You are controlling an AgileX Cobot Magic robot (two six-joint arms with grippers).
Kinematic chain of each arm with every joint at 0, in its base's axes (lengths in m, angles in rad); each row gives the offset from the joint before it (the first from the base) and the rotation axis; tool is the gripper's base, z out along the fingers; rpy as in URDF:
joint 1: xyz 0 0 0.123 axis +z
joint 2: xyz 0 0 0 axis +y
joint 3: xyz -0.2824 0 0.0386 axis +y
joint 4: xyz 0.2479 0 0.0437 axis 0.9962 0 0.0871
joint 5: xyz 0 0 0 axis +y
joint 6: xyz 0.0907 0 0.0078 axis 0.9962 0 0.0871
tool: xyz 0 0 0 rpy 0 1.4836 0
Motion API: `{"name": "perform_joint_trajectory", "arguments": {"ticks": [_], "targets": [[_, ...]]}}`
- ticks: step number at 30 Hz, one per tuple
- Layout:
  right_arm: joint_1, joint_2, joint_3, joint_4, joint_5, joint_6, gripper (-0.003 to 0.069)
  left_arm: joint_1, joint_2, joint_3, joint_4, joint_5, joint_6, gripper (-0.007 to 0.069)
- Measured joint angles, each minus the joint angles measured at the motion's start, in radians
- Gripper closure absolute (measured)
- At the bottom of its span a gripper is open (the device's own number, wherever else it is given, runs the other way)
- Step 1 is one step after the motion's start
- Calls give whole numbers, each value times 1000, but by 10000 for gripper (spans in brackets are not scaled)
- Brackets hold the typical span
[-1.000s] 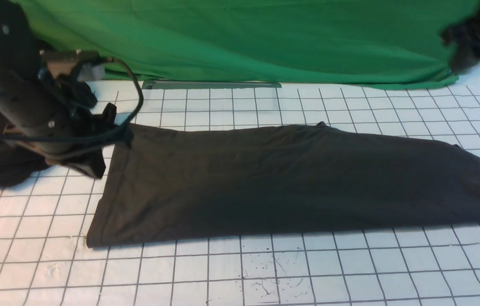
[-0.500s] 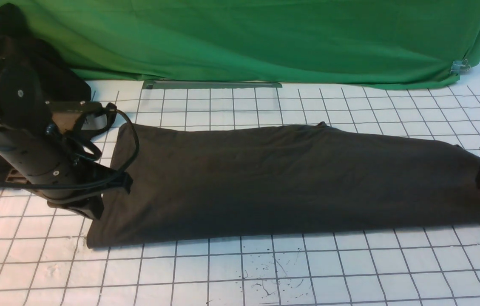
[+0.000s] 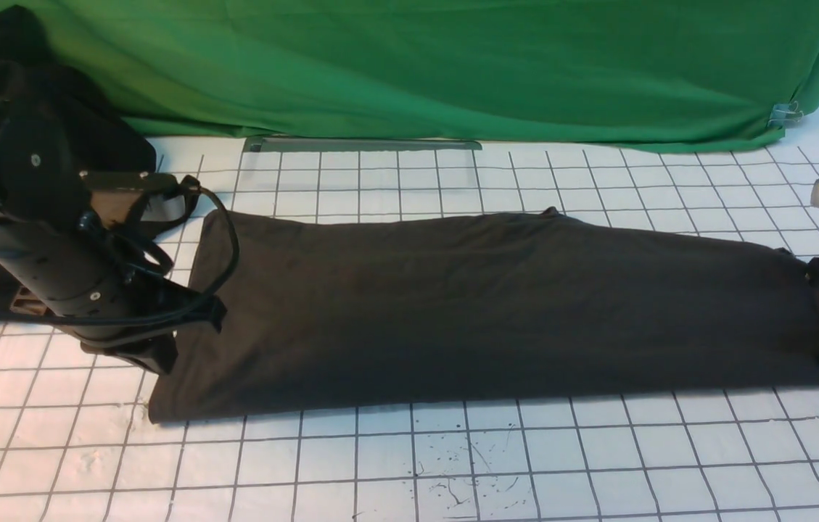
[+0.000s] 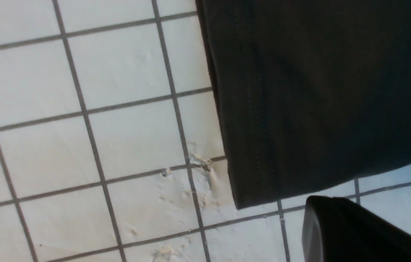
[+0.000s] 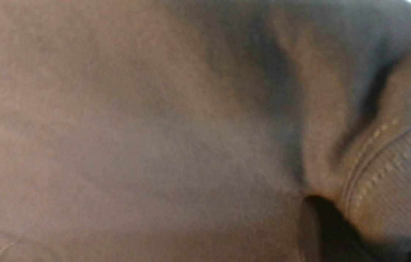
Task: Fold a long-sleeved shirt over a white checkered tablecloth.
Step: 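Fold the right end of the dark garment over onto its left end with the right gripper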
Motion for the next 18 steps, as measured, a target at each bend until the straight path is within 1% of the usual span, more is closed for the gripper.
{"name": "perform_joint_trajectory", "arguments": {"ticks": [4, 5, 7, 9, 10, 13, 15, 18], "targets": [[-1, -76, -25, -12, 57, 34, 627, 0, 0, 0, 45, 8, -49, 628], [14, -120, -42, -22, 90, 39, 629, 0, 0, 0, 81, 7, -83, 628], [27, -142, -55, -28, 110, 41, 629, 0, 0, 0, 107, 7, -106, 628], [83, -183, -85, -40, 155, 51, 629, 3, 0, -1, 169, 7, -172, 628], [122, -197, -100, -41, 173, 60, 629, 13, 0, -8, 174, 9, -187, 628], [223, -215, -138, -43, 190, 94, 629, 50, 0, -30, 150, 19, -195, 628], [321, -218, -172, -41, 193, 127, 629, 90, 0, -54, 107, 35, -176, 628], [446, -216, -217, -31, 187, 169, 629, 129, 0, -75, 75, 57, -161, 628]]}}
